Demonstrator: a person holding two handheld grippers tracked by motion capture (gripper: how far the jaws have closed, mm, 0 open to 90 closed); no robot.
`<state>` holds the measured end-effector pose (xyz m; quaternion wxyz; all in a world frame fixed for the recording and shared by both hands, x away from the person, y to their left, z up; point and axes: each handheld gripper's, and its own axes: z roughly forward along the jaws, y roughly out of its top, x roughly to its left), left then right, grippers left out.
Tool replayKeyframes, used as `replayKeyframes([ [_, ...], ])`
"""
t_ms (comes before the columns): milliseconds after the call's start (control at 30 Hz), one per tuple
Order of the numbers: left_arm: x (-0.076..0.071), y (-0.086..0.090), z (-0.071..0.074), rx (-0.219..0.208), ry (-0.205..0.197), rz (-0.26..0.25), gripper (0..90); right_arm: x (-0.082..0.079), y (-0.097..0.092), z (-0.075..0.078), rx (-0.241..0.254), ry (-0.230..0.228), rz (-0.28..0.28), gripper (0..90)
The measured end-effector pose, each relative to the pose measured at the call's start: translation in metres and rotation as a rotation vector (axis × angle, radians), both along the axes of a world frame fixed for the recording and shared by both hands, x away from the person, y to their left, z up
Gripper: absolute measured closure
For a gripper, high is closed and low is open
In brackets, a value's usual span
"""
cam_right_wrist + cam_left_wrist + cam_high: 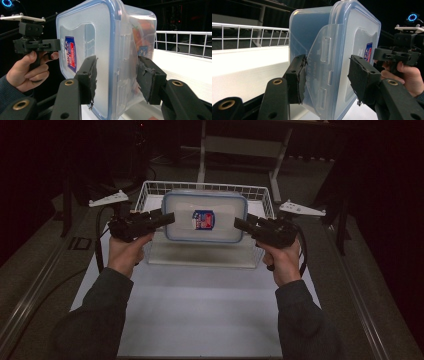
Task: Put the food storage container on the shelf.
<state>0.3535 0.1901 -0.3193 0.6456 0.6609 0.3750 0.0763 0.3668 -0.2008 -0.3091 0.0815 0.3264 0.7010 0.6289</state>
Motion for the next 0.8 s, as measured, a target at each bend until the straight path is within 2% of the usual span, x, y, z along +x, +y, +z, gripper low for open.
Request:
replayKeyframes([
  [300,0.012,-0.004,0.003,0.005,0.007,-0.003,49.0,0.01,-0.004,0.0,0.011,0.01,-0.007,51.6],
  [800,0.034,-0.003,-0.007,-0.035,0.052,0.021,49.1,0.033,-0.002,-0.008,0.033,0.069,-0.023,51.6],
])
